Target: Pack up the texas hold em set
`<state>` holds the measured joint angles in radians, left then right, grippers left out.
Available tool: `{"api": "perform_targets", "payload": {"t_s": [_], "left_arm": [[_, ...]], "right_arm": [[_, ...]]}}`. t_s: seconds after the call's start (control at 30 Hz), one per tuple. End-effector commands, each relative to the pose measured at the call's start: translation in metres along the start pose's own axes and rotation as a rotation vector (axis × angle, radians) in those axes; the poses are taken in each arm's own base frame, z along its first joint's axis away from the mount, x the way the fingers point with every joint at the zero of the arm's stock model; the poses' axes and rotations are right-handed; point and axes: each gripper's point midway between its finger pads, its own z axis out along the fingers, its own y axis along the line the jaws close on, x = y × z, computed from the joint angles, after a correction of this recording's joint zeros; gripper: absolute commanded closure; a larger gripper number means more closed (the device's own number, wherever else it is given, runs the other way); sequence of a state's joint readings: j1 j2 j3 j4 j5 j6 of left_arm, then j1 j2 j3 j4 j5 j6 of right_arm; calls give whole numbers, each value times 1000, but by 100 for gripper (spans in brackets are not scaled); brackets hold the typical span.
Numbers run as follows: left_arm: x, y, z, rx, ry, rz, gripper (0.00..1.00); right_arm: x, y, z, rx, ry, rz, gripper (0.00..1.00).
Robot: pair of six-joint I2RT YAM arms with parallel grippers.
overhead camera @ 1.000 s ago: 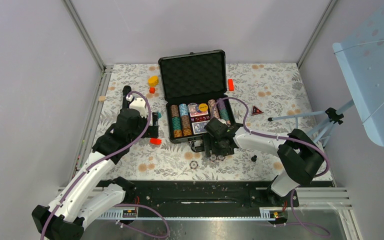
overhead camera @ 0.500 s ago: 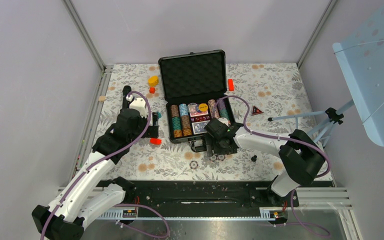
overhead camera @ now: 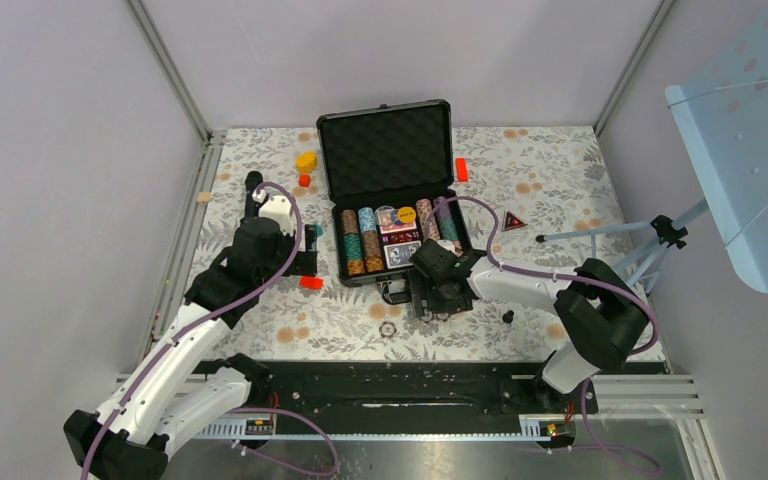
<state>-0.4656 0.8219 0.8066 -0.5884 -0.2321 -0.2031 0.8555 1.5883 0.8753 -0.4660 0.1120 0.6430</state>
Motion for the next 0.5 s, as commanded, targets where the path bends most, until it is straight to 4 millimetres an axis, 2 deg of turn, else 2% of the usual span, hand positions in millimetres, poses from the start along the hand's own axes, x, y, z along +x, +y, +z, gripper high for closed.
{"api": "perform_targets", "payload": {"t_s": [0.0, 0.47], "left_arm": [[-7, -4, 3, 21, -32, -8, 1], [-7, -4, 2, 21, -35, -9, 1]], "right_arm": [[-1, 11, 3, -55, 9, 12, 13], [1, 30, 5, -147, 35, 31, 14]]}}
